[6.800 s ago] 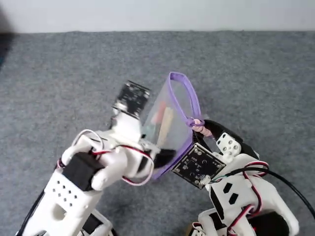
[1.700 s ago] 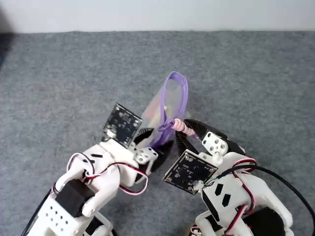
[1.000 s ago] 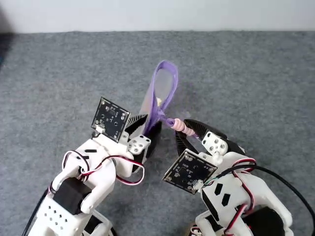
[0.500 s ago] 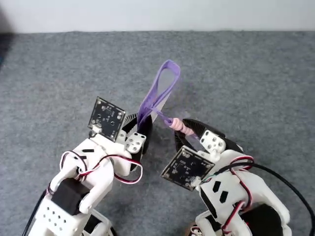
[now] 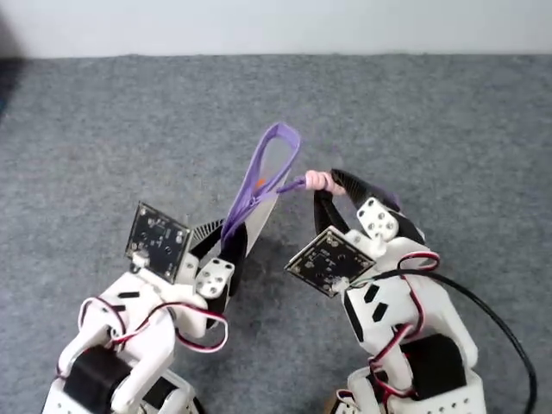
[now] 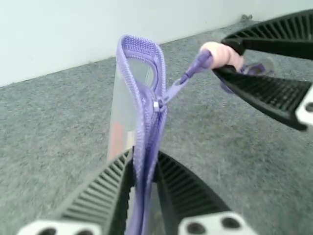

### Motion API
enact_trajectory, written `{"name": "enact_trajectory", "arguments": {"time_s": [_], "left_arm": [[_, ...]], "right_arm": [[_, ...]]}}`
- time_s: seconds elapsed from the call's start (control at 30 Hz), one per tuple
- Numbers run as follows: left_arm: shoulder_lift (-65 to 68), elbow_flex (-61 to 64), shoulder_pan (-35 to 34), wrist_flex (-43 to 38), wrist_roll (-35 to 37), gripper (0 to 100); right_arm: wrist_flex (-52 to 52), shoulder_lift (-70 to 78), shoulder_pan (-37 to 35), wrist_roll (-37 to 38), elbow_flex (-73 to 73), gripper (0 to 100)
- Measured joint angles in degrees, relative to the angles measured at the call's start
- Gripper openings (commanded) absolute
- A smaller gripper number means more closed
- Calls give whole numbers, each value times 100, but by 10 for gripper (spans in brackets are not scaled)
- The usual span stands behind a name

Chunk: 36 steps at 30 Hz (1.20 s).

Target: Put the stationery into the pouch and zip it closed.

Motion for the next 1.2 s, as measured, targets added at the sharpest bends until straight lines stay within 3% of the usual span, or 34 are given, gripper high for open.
{"name": "enact_trajectory", "arguments": {"time_s": [0.63, 0.87, 1.03, 1.2], "left_arm": [[-791, 0, 0, 782, -9, 11], [-1099, -35, -70, 1055, 18, 11], [-1143, -18, -123, 1108, 18, 11], [-1143, -18, -114, 1108, 0, 11]], "right_arm": [[-2303, 2040, 932, -105, 97, 7], [-3130, 3235, 1846, -123, 123, 7], [-3332, 3657, 2321, -123, 114, 7], [-3341, 3648, 2312, -123, 114, 7]]}}
